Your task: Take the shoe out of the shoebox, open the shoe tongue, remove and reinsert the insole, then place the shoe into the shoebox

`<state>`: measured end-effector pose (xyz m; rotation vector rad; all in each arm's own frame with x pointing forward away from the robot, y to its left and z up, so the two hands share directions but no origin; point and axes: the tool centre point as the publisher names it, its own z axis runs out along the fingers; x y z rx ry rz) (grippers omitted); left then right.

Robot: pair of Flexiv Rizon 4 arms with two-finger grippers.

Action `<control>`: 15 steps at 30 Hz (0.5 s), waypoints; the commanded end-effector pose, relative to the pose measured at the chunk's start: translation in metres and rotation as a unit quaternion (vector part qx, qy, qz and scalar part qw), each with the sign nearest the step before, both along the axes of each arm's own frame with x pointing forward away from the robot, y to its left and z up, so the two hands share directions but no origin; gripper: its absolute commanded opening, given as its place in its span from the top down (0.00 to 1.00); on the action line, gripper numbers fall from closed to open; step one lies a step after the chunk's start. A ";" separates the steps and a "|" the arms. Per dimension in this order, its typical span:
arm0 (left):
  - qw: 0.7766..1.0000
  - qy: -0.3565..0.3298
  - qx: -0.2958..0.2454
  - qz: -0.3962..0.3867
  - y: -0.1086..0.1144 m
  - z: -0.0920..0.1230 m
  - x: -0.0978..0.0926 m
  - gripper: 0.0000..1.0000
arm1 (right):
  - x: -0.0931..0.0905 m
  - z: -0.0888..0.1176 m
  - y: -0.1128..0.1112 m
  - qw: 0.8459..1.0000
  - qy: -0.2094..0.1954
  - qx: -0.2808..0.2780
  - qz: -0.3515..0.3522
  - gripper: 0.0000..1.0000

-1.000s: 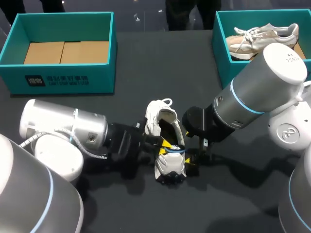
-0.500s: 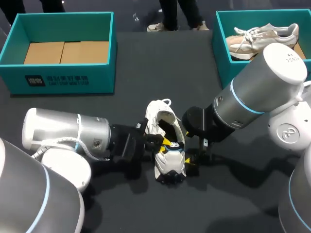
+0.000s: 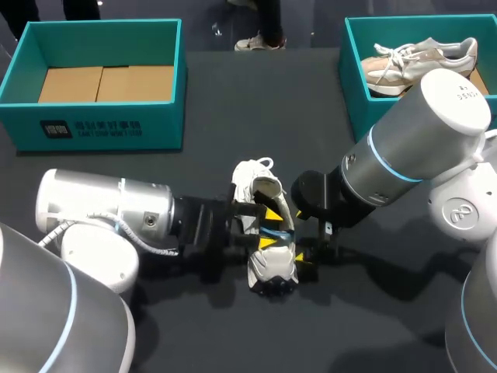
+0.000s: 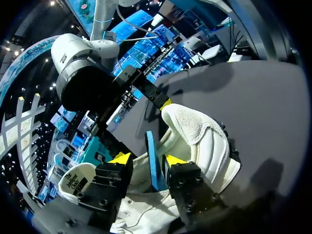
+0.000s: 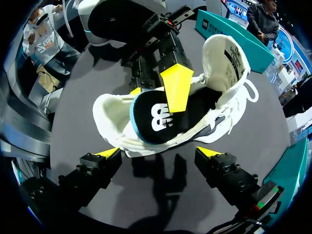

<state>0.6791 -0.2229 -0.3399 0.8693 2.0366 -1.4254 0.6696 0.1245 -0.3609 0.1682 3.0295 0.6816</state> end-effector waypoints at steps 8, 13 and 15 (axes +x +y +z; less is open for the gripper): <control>1.000 0.016 0.016 -0.017 -0.005 0.000 -0.011 0.74 | -0.001 -0.001 0.000 1.000 -0.001 0.000 -0.001 0.00; 0.999 0.005 0.031 -0.013 -0.009 -0.013 -0.008 1.00 | -0.001 -0.001 0.000 1.000 -0.001 0.000 -0.001 0.00; 0.999 -0.003 0.038 -0.012 -0.010 -0.018 -0.005 1.00 | -0.001 -0.001 0.000 1.000 -0.001 0.000 -0.001 0.00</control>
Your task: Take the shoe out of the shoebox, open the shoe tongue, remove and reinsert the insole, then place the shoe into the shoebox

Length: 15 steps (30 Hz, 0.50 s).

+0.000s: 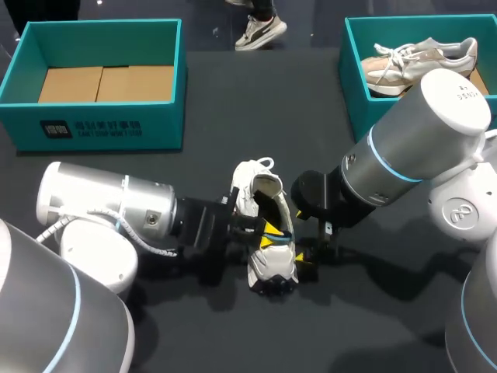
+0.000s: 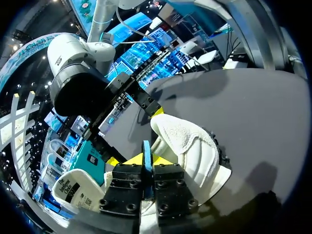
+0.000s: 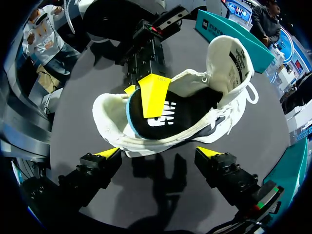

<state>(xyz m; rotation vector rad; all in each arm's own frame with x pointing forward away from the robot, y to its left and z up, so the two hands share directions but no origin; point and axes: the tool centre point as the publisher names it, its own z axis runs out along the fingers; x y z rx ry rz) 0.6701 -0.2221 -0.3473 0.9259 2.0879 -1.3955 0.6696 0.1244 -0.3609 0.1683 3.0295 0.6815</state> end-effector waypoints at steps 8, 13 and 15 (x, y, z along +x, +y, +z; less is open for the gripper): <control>0.996 -0.066 0.046 0.025 -0.011 -0.032 0.018 1.00 | -0.001 -0.001 0.001 1.000 -0.001 0.000 -0.001 0.00; 0.995 -0.075 0.055 0.035 -0.010 -0.036 0.022 1.00 | -0.001 -0.001 0.001 1.000 -0.001 0.000 -0.001 0.00; 0.996 -0.064 0.043 0.035 -0.008 -0.031 0.020 1.00 | -0.001 -0.001 0.001 1.000 -0.001 0.000 -0.001 0.00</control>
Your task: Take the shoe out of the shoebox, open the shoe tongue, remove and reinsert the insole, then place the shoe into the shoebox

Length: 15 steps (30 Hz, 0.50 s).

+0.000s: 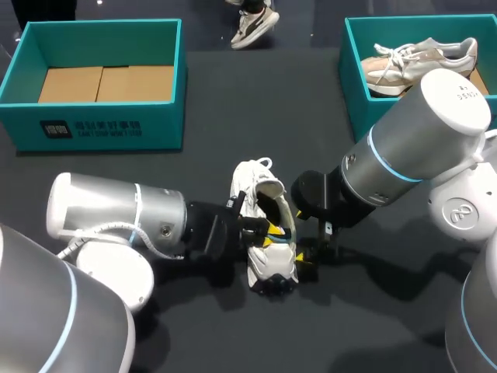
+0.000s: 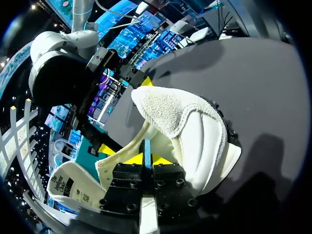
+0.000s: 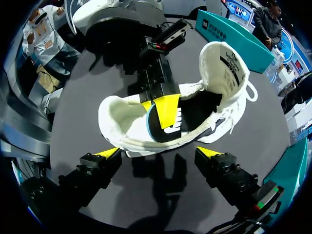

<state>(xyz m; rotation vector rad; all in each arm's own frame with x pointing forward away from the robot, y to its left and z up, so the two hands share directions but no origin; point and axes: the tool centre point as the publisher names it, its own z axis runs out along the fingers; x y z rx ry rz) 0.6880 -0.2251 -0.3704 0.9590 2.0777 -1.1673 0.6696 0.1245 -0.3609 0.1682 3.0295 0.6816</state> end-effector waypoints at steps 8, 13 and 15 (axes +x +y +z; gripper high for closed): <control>0.999 0.031 -0.043 0.003 0.004 0.013 -0.007 0.66 | -0.001 -0.001 0.001 1.000 -0.001 0.000 -0.001 0.00; 0.997 0.049 -0.056 0.002 0.008 0.026 -0.011 0.65 | -0.001 -0.001 0.001 1.000 -0.001 0.000 -0.001 0.00; 0.997 0.053 -0.059 0.001 0.009 0.030 -0.011 0.65 | -0.001 -0.001 0.001 1.000 -0.001 0.000 -0.001 0.00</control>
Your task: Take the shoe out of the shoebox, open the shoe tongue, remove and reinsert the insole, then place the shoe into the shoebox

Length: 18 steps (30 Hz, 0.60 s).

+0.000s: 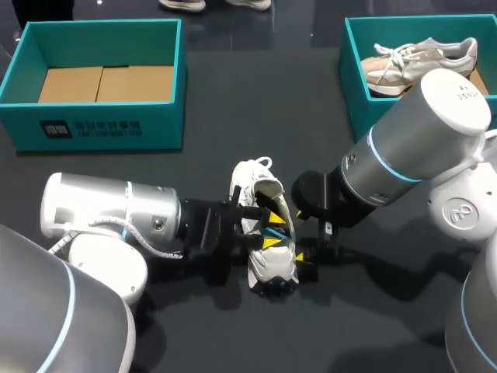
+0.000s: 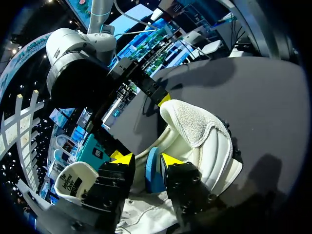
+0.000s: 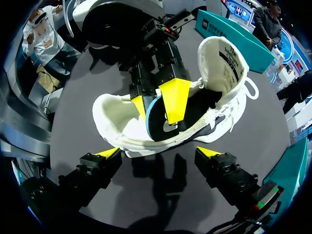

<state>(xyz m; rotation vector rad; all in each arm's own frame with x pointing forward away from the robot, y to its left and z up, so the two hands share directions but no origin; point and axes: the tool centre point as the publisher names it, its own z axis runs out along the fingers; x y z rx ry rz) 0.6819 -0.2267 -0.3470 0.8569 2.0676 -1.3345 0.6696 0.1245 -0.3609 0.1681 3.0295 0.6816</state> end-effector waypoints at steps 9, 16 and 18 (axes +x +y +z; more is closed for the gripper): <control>0.999 0.027 -0.017 -0.020 0.011 0.022 -0.008 0.64 | -0.001 -0.001 0.000 1.000 -0.001 0.000 -0.001 0.00; 0.998 0.045 -0.017 -0.044 0.012 0.031 -0.013 0.62 | -0.001 -0.001 0.000 1.000 -0.001 0.000 -0.001 0.00; 0.998 0.048 -0.013 -0.050 0.011 0.032 -0.014 0.62 | -0.001 -0.001 0.000 1.000 -0.001 0.000 -0.001 0.00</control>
